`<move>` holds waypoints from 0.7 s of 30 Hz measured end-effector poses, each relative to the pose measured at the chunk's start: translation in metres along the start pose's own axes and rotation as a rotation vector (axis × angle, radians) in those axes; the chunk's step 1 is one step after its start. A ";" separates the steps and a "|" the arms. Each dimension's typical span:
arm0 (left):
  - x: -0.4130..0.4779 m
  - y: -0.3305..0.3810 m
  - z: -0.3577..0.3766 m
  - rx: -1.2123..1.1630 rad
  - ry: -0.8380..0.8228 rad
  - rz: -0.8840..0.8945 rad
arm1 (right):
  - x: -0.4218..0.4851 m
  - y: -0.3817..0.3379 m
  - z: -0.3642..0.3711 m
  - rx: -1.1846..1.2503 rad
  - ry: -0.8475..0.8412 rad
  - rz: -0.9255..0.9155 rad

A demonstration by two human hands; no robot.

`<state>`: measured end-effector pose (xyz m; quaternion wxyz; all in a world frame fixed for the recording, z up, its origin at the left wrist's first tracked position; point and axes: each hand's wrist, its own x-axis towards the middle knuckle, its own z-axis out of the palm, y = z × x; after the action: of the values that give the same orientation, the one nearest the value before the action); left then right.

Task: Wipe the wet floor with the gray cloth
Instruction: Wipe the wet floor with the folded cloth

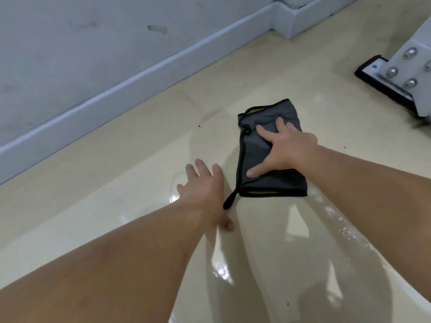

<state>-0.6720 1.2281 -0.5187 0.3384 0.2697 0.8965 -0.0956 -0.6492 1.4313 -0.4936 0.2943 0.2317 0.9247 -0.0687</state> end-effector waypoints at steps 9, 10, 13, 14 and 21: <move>0.006 0.004 -0.004 0.030 -0.053 -0.030 | 0.010 0.064 -0.011 0.249 0.031 0.288; 0.006 0.004 -0.004 0.031 -0.054 -0.033 | 0.005 0.070 -0.009 0.255 0.037 0.309; 0.007 0.006 -0.003 0.040 -0.031 -0.030 | -0.017 0.081 0.007 0.243 0.043 0.332; 0.007 0.005 -0.003 0.038 -0.024 -0.036 | -0.026 0.080 0.016 0.225 0.052 0.323; 0.012 0.003 0.001 0.043 -0.028 -0.010 | -0.112 0.055 0.092 0.123 0.052 0.101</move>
<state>-0.6774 1.2351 -0.5269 0.3447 0.2711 0.8906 -0.1203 -0.4958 1.4125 -0.5039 0.2582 0.2973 0.9133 -0.1045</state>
